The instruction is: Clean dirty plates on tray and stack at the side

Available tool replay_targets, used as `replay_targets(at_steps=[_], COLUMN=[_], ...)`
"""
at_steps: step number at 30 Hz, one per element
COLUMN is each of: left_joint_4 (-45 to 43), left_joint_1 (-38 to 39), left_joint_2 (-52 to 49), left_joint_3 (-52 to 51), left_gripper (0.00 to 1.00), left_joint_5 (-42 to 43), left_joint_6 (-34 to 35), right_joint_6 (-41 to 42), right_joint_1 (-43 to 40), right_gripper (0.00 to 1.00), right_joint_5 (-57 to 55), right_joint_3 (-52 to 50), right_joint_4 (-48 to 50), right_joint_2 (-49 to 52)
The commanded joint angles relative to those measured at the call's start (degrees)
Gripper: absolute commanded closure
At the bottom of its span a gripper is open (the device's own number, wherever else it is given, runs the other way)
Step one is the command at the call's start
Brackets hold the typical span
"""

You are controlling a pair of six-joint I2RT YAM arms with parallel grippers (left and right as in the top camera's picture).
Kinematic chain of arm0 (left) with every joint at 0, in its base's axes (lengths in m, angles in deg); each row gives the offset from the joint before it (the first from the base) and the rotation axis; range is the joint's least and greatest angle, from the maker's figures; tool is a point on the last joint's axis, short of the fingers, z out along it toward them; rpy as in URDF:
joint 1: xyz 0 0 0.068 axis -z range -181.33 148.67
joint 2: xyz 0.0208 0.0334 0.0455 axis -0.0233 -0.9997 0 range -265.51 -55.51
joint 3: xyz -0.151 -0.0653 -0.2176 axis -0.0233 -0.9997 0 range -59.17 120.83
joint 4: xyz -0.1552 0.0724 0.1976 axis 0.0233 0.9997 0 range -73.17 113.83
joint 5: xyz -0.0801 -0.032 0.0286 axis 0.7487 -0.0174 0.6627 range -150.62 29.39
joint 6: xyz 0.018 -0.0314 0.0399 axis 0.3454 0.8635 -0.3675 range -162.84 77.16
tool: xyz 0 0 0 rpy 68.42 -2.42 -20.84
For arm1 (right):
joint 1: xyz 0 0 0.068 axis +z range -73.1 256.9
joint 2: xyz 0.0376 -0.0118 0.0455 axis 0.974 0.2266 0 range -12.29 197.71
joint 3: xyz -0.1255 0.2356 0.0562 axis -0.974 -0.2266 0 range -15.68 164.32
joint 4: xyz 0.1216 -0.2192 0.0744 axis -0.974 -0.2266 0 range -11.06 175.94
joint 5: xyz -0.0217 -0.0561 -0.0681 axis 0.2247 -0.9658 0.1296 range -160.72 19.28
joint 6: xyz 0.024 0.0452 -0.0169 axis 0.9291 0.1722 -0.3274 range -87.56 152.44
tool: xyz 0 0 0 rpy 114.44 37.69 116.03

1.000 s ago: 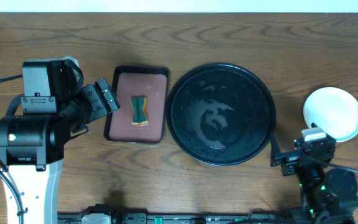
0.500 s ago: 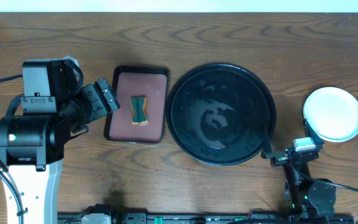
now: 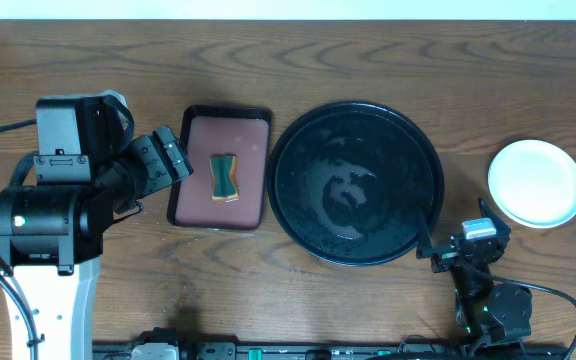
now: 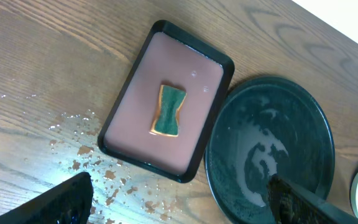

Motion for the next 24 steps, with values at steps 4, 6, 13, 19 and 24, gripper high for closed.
replay_targets(at_steps=[4, 6, 13, 19, 24], left_joint_4=[0.2, 0.2, 0.2, -0.2, -10.9], left_joint_1=[-0.2, -0.2, -0.2, -0.1, 1.2], left_joint_2=[0.0, 0.0, 0.0, 3.1, 10.7], left_joint_3=[0.9, 0.9, 0.5, -2.3, -9.0], left_gripper=[0.1, 0.1, 0.1, 0.1, 0.1], left_joint_5=[0.5, 0.5, 0.5, -5.3, -6.1], left_joint_6=[-0.6, -0.5, -0.5, -1.0, -0.8], right_joint_6=[-0.7, -0.7, -0.7, -0.7, -0.7], right_joint_1=[-0.5, -0.5, -0.5, -0.5, -0.5], right_gripper=[0.01, 0.01, 0.01, 0.01, 0.01], right_joint_5=[0.3, 0.3, 0.3, 0.3, 0.3], right_joint_3=[-0.1, -0.1, -0.1, -0.1, -0.1], right_joint_4=[-0.3, -0.3, -0.3, -0.3, -0.3], right_joint_2=[-0.1, -0.1, -0.1, -0.1, -0.1])
